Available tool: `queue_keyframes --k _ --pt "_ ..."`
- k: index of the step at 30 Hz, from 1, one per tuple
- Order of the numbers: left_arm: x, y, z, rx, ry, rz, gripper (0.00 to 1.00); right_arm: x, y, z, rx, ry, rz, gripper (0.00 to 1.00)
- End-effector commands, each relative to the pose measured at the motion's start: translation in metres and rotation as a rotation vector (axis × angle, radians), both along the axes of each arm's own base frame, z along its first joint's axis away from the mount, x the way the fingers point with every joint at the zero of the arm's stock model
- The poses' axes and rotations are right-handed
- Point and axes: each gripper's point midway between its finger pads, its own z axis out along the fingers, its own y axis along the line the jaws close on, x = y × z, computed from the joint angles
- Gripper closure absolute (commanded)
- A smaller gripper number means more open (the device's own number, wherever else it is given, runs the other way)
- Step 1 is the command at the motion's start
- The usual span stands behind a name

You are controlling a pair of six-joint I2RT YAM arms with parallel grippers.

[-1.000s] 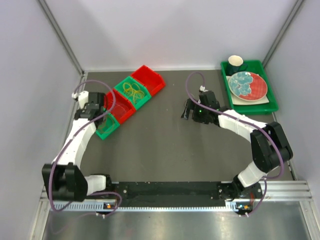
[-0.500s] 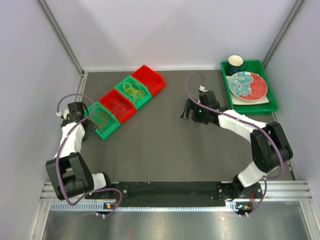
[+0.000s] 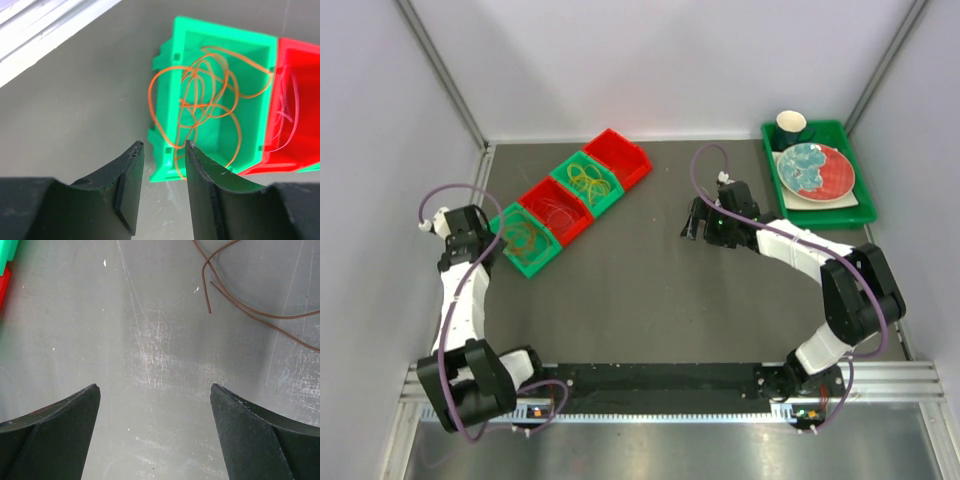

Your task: Untangle the cables

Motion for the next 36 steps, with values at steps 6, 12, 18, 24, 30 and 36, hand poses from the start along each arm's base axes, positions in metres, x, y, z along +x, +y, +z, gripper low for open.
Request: queue_keyframes --k 6,12,18,24,30,36 --pt "0.030 -0.002 0.002 -0.036 -0.059 -0.046 0.57 0.010 0.011 0.021 0.039 -0.064 0.024 0.10" --pt "0.028 0.004 0.000 -0.022 -0.011 -0.023 0.48 0.010 0.012 0.021 0.044 -0.062 0.023 0.10" --pt "0.031 0.005 -0.001 -0.018 -0.052 -0.007 0.71 0.011 0.013 0.021 0.045 -0.060 0.025 0.10" --pt "0.038 0.009 0.003 -0.006 -0.048 -0.016 0.72 0.011 0.014 0.020 0.051 -0.055 0.025 0.10" --pt "0.046 0.001 -0.004 -0.046 -0.057 -0.060 0.95 0.011 0.015 0.019 0.054 -0.055 0.026 0.10" --pt "0.055 -0.003 0.001 -0.074 -0.078 -0.074 1.00 0.010 0.013 0.019 0.047 -0.053 0.023 0.10"
